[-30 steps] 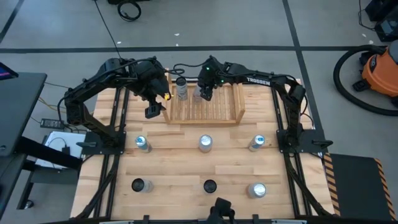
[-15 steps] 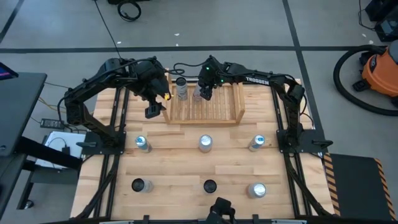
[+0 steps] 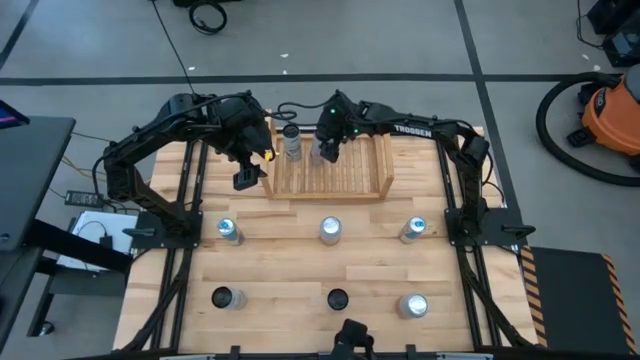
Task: Place canned beverage on shelf
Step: Put the top white pink soda can into the shelf, then put the top pink white soda can into the shelf
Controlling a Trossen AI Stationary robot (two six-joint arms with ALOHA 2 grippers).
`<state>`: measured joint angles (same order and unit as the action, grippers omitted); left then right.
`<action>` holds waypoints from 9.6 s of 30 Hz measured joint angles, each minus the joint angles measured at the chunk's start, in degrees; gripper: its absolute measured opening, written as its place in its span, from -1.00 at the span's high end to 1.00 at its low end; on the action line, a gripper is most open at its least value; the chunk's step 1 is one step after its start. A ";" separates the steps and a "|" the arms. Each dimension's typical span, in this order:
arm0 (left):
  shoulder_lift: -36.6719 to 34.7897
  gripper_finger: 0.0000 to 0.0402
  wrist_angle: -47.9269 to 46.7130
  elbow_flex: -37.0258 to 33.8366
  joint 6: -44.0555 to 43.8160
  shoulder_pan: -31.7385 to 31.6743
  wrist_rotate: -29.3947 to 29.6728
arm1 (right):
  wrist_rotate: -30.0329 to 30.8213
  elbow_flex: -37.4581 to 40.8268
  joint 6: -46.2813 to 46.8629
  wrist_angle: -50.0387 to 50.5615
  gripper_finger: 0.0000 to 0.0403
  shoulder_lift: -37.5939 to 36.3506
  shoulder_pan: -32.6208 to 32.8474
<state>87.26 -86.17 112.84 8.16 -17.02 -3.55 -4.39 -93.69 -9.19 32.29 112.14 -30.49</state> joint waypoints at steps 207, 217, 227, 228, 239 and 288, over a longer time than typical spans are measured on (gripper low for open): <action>-0.02 -0.55 0.41 0.00 -0.24 -0.02 0.01 | 1.31 -3.94 8.44 24.63 -0.86 -14.75 28.11; -0.02 -0.55 0.37 -0.02 -0.02 -0.02 0.02 | 7.39 6.85 11.46 16.64 -0.86 -14.71 32.94; -0.02 -0.55 0.37 -0.02 -0.02 -0.02 0.01 | 6.51 13.67 13.76 8.67 -0.86 -14.71 33.91; -0.02 -0.55 0.37 -0.02 -0.03 -0.02 0.02 | 6.23 14.27 13.77 7.86 -0.86 -14.73 33.91; -0.02 -0.55 0.37 -0.02 -0.02 -0.02 0.02 | 3.88 20.13 15.24 0.57 -0.86 -14.75 34.22; -0.02 -0.55 0.81 -0.02 -0.04 -0.02 0.00 | 2.77 25.57 17.62 -6.59 -0.50 -15.15 30.08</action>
<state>87.24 -85.36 112.81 8.12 -17.04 -3.55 -1.62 -68.12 8.43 25.69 96.99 -0.41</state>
